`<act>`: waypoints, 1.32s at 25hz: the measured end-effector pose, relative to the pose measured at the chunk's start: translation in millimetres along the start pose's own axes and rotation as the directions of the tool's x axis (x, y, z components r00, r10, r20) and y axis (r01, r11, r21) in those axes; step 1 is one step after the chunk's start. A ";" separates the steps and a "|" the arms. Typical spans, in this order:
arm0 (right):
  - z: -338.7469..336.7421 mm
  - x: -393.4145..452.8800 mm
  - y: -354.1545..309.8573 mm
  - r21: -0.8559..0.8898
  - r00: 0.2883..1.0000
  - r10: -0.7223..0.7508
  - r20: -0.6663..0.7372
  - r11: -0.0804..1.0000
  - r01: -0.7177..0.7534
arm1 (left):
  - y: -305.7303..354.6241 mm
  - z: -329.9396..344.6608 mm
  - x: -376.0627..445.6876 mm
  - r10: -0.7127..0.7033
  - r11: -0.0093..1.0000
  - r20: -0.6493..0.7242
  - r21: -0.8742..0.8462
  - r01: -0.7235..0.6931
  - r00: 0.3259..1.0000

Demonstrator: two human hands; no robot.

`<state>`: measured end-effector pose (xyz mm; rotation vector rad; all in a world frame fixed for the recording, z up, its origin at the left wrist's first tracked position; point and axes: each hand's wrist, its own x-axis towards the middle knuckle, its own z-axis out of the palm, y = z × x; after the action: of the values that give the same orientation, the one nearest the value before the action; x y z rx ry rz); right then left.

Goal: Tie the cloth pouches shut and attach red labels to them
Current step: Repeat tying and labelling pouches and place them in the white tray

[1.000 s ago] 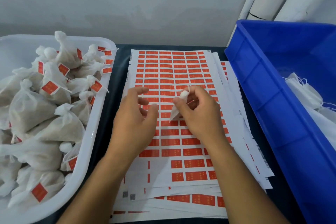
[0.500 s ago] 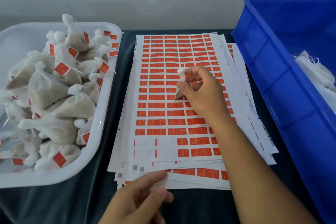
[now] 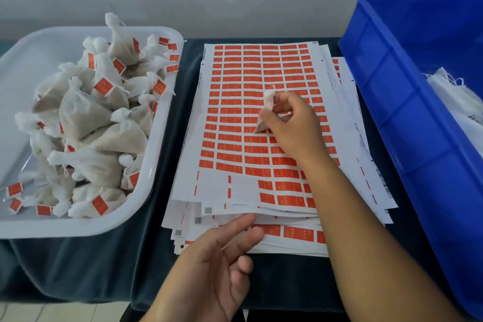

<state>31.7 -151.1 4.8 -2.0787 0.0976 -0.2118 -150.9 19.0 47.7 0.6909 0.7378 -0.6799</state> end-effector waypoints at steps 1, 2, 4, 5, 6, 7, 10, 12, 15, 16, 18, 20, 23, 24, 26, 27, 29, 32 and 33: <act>0.2 0.0 0.7 0.003 1.000 0.003 0.001 1.000 -0.003 | -1.4 1.8 1.6 0.010 1.000 0.002 0.011 -0.010 1.000; 0.0 0.4 1.2 0.005 1.000 0.006 0.001 1.000 -0.006 | -3.6 4.0 3.8 0.020 0.999 0.003 0.030 -0.020 1.000; -0.1 1.3 2.1 0.010 1.000 0.005 -0.002 1.000 -0.005 | -9.4 8.3 9.0 0.067 0.994 -0.028 0.091 -0.065 0.997; 0.1 1.7 2.5 0.012 1.000 0.003 -0.004 1.000 -0.002 | -12.4 9.2 12.6 0.114 0.985 -0.059 0.137 -0.105 0.992; 0.6 2.0 3.0 0.015 1.000 0.000 -0.004 1.000 0.000 | -14.2 9.3 16.7 0.169 0.971 -0.088 0.187 -0.151 0.982; 1.0 2.2 3.3 0.019 1.000 -0.002 -0.003 1.000 0.003 | -15.2 9.5 20.5 0.222 0.953 -0.112 0.235 -0.191 0.969; 0.9 2.5 4.5 0.029 1.000 -0.001 -0.003 1.000 0.001 | -16.1 12.1 30.0 0.319 0.912 -0.174 0.323 -0.252 0.932; -0.2 3.7 5.2 0.035 1.000 -0.003 -0.005 0.999 0.003 | -15.2 14.9 33.4 0.290 0.928 -0.193 0.296 -0.226 0.937; -1.0 3.7 4.5 0.034 1.000 -0.008 -0.002 0.999 0.008 | -9.0 19.1 30.8 0.062 0.983 -0.140 0.180 -0.036 0.988; -1.0 3.3 4.1 0.034 1.000 -0.009 -0.001 0.999 0.009 | -6.1 19.1 29.2 -0.017 0.991 -0.113 0.134 0.032 0.993; -0.6 2.5 3.2 0.041 1.000 -0.008 0.004 0.999 0.008 | -0.9 18.0 25.1 -0.121 0.991 -0.065 0.048 0.124 0.991; -0.8 2.1 1.8 0.045 1.000 -0.004 0.010 0.999 0.004 | 1.3 19.4 20.2 -0.140 0.990 -0.037 -0.005 0.140 0.989; -1.3 2.4 1.6 0.046 1.000 -0.002 0.015 0.999 0.001 | -2.9 28.0 16.7 -0.008 1.000 -0.085 -0.013 0.007 0.996; -1.4 2.3 1.7 0.051 1.000 -0.006 0.017 0.999 0.005 | -6.2 31.4 18.0 0.057 0.998 -0.113 0.005 -0.057 0.992; -2.1 1.8 0.7 0.061 1.000 -0.013 0.016 0.998 0.012 | -13.4 37.7 22.4 0.167 0.985 -0.132 0.075 -0.158 0.977; -3.3 1.7 -0.2 0.062 1.000 -0.009 0.009 0.998 0.008 | -15.0 40.0 24.6 0.207 0.971 -0.121 0.145 -0.189 0.971; -5.6 2.4 -1.0 0.066 1.000 0.015 -0.002 0.998 -0.014 | -12.1 39.9 29.1 0.311 0.888 -0.076 0.379 -0.261 0.947; -7.1 1.9 -1.6 0.061 0.999 0.039 0.004 0.997 -0.039 | 0.5 32.9 37.4 0.513 0.480 0.080 0.799 -0.363 0.855; -7.4 1.2 -2.8 0.055 0.999 0.037 0.007 0.998 -0.038 | 5.3 32.6 40.8 0.554 0.355 0.127 0.858 -0.372 0.823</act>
<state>31.4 -156.2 11.0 -2.0210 0.1259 -0.1835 -112.5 -14.6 35.6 1.8710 0.2587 -0.3983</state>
